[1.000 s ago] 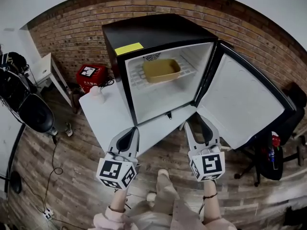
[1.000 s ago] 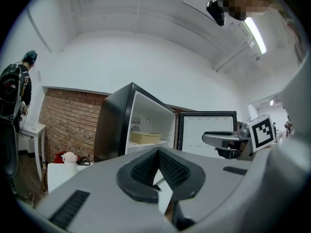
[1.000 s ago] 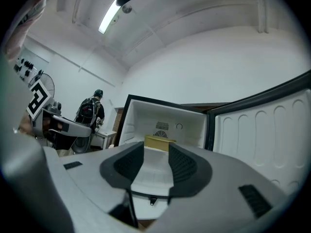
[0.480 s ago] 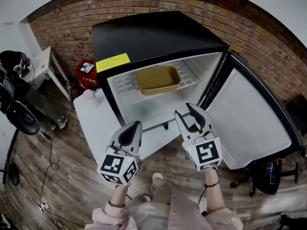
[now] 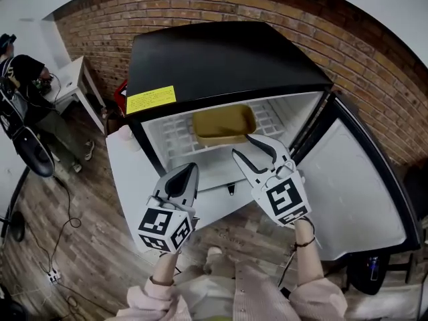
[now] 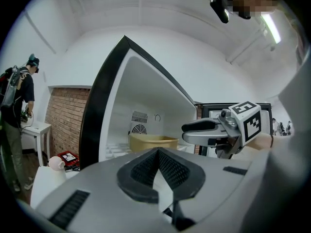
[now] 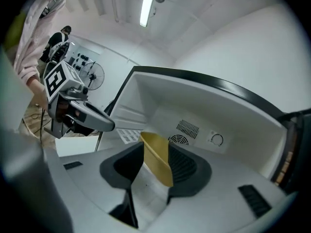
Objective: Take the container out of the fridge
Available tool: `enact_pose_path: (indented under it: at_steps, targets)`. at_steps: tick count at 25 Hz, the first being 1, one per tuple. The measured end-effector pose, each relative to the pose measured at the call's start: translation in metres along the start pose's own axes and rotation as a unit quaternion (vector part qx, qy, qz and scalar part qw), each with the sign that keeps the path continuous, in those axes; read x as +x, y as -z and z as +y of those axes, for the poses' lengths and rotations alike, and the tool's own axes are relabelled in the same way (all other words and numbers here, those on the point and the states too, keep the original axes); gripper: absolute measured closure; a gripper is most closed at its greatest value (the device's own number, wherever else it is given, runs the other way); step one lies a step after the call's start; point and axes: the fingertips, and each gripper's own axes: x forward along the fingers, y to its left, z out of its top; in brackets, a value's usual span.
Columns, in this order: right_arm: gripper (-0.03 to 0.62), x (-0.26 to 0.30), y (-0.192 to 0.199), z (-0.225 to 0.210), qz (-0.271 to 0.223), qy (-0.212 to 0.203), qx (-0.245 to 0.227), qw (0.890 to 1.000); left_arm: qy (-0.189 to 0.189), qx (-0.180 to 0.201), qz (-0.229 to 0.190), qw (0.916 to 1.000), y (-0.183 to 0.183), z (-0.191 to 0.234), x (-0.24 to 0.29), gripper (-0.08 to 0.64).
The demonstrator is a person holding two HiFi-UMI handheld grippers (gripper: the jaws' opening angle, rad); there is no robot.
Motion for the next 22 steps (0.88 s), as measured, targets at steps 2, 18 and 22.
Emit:
enact_pose_path:
  at_steps: [2, 18, 22]
  targets:
    - [0.451, 0.009, -0.002, 0.0, 0.008, -0.023, -0.023, 0.999, -0.004, 0.001, -0.001, 1.0, -0.002, 0.0, 0.004, 0.568]
    - [0.451, 0.057, 0.005, 0.01, 0.14, -0.17, -0.168, 0.961, 0.01, -0.001, 0.015, 0.9998, -0.005, 0.003, 0.02, 0.569]
    - [0.451, 0.059, 0.016, 0.016, 0.171, -0.202, -0.185, 0.946, 0.018, -0.004, 0.019, 0.9996, -0.005, 0.004, 0.022, 0.568]
